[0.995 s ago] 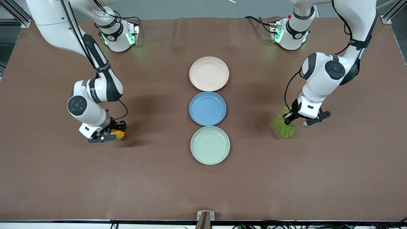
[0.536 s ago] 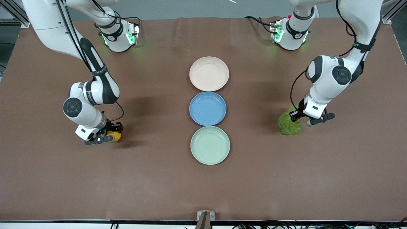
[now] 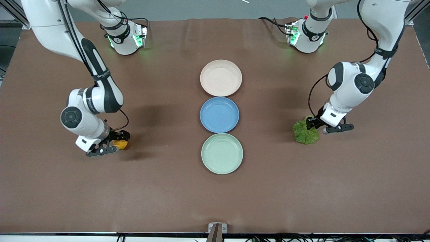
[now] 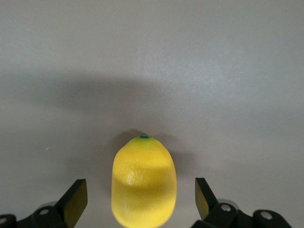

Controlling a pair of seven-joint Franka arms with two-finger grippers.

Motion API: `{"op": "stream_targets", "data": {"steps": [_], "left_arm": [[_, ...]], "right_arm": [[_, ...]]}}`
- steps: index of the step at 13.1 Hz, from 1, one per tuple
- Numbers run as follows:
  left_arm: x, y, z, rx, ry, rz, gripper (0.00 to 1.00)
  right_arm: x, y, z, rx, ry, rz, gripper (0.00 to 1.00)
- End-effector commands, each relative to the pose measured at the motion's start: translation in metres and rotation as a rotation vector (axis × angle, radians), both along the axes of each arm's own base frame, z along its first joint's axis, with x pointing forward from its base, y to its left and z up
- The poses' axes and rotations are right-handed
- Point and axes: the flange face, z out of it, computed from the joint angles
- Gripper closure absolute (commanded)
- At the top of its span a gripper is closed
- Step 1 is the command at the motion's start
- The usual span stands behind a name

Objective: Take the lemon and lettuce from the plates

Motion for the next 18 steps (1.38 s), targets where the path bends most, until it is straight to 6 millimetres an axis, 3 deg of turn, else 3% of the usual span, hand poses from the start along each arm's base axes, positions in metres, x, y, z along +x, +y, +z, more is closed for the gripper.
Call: {"op": "stream_targets", "data": {"steps": [1, 5, 7, 11, 14, 16, 18], "left_arm": [[0.015, 0.005, 0.041, 0.032, 0.048, -0.074, 0.00], [0.035, 0.010, 0.130, 0.064, 0.188, -0.104, 0.00], [0.036, 0.015, 0.185, 0.081, 0.208, -0.120, 0.00], [0.043, 0.027, 0.290, 0.083, 0.208, -0.132, 0.00], [0.048, 0.027, 0.341, 0.080, 0.138, -0.126, 0.00], [0.045, 0.030, 0.363, 0.080, 0.117, -0.121, 0.00], [0.044, 0.028, 0.376, 0.078, 0.112, -0.109, 0.00]], "right_arm": [[0.023, -0.002, 0.066, 0.016, 0.050, -0.009, 0.00], [0.036, -0.009, 0.144, 0.002, 0.132, -0.115, 0.00], [0.038, -0.032, 0.172, 0.002, 0.154, -0.144, 0.00], [0.039, -0.051, 0.221, -0.011, 0.165, -0.159, 0.00], [0.041, -0.059, 0.229, -0.015, 0.165, -0.178, 0.00], [0.045, -0.060, 0.255, -0.016, 0.112, -0.180, 0.00], [0.046, -0.067, 0.263, -0.015, 0.097, -0.190, 0.00]]}}
